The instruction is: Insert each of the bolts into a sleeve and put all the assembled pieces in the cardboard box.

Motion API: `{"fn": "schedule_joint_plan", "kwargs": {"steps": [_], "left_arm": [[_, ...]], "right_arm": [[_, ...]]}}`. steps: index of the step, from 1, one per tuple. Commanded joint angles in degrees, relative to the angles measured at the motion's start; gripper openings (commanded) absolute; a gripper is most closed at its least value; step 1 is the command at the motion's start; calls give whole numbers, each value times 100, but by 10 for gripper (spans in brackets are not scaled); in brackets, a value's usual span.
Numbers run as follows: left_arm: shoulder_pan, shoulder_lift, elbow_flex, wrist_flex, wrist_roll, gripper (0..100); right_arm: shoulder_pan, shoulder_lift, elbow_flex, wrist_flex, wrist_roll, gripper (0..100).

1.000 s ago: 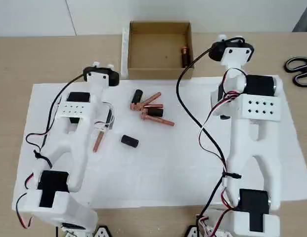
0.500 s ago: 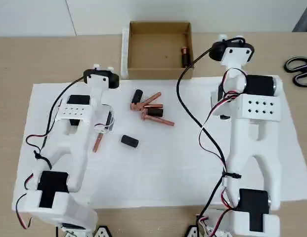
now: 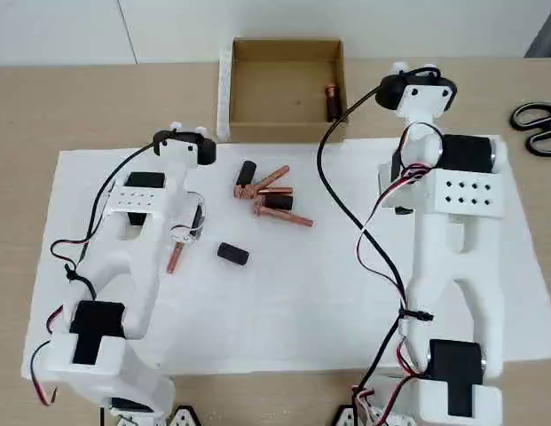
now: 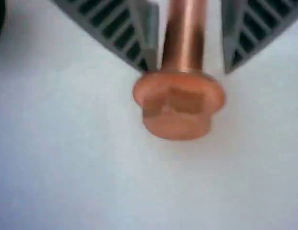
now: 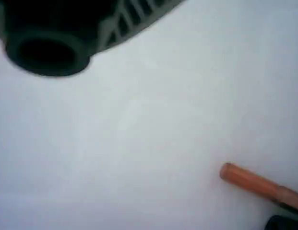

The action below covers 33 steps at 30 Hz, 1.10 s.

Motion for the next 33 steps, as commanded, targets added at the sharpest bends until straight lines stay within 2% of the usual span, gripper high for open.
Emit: {"fn": "schedule_joint_plan", "kwargs": {"steps": [1, 8, 19, 23, 33], "left_arm": [[-9, -18, -110, -114, -35, 53], [-9, -44, -145, -97, -26, 51], [0, -44, -664, 404, -9, 21], [0, -53, -1288, 1002, -9, 8], [-26, -53, -4075, 3244, -9, 6]], "right_arm": [[-22, -347, -44, 31, -62, 4], [-22, -347, -44, 31, -62, 4], [-22, -523, -44, 31, -53, 4], [-57, -1138, -44, 31, -18, 4], [-804, -2475, 26, 338, -9, 4]]}}
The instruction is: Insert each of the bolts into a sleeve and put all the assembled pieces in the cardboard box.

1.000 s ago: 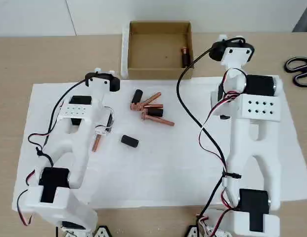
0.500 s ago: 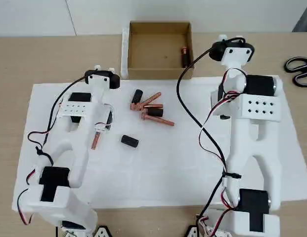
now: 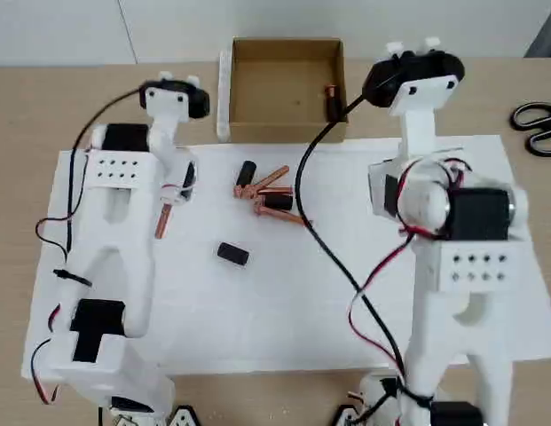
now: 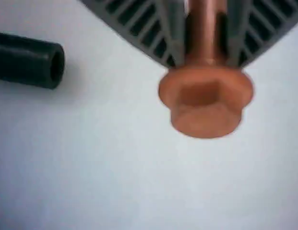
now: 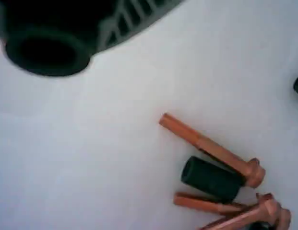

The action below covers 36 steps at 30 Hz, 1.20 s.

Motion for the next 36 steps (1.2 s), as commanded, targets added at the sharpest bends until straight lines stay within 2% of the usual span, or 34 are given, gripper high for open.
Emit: {"fn": "schedule_joint_plan", "kwargs": {"steps": [1, 5, 10, 20, 23, 26, 30, 36], "left_arm": [[-44, -97, -1218, 765, -9, 6], [-114, -273, -1648, 870, 0, 6], [-105, -1380, -1305, 862, 0, 6], [-123, -3174, 365, 721, 18, 6], [-97, -3393, 673, 695, 448, 6], [-88, -3534, 831, 695, 993, 6], [-9, -3631, 840, 721, 1090, 6], [343, -3947, 848, 862, 1090, 6]], "right_arm": [[-154, -576, 9, 330, -9, 4], [-119, -1174, 18, 813, -9, 4], [-145, -2281, 695, 734, -9, 4], [-154, -4400, 3297, -1314, -53, 4], [-163, -4910, 4334, -1877, -79, 4], [-347, -5420, 5398, -2598, -756, 4], [-576, -6378, 6681, -3503, -2084, 4], [-1279, -7591, 7736, -4259, -2295, 3]]}}
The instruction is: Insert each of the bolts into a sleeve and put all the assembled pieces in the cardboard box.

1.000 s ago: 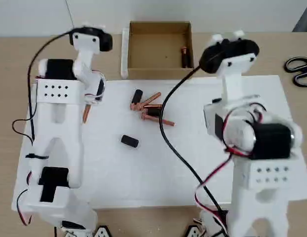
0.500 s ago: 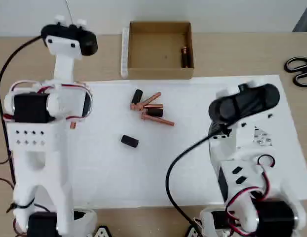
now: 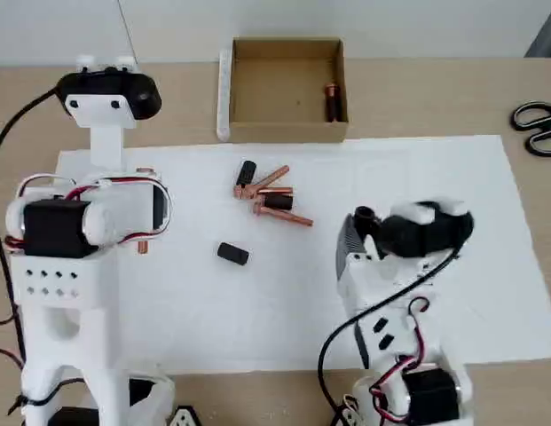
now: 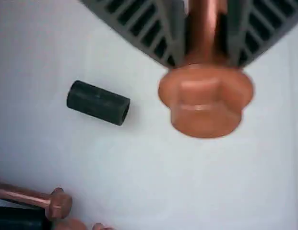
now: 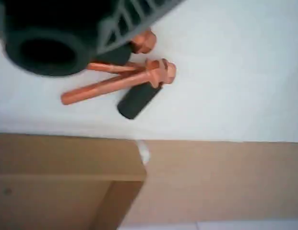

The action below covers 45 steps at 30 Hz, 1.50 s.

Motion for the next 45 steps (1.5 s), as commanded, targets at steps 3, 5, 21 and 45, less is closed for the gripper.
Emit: {"fn": "schedule_joint_plan", "kwargs": {"steps": [3, 5, 21, 45], "left_arm": [[712, -607, 66, 35, 53, 6], [1143, -800, 119, -220, 440, 6], [2444, -782, 171, -2295, 941, 6], [3077, -1301, 3503, -6084, 1530, 6]], "right_arm": [[-523, -470, 422, -497, -97, 3], [-576, -418, 571, -488, -97, 3], [-1411, -338, 897, -462, 545, 3], [-1640, -400, 1327, -497, 343, 3]]}}
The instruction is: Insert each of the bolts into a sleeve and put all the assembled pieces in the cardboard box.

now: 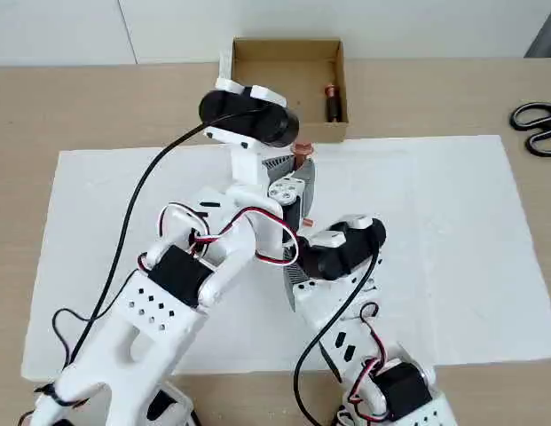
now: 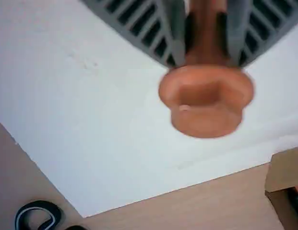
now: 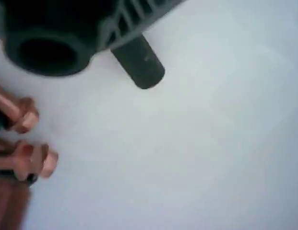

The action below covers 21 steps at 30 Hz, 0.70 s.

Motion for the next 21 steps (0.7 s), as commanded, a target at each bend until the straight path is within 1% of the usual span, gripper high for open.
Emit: {"fn": "schedule_joint_plan", "kwargs": {"steps": [1, 9, 17, 21], "left_arm": [[44, -571, 110, -176, 53, 6], [62, -1029, 796, -220, 53, 6], [457, -1301, 1481, -1046, 26, 6], [448, -1301, 1569, -1090, 26, 6]], "right_arm": [[-22, -31, -26, -136, -246, 3], [-22, -31, -26, -136, -369, 3], [-22, -31, -18, -136, -378, 3], [-22, -31, -18, -136, -378, 3]]}}
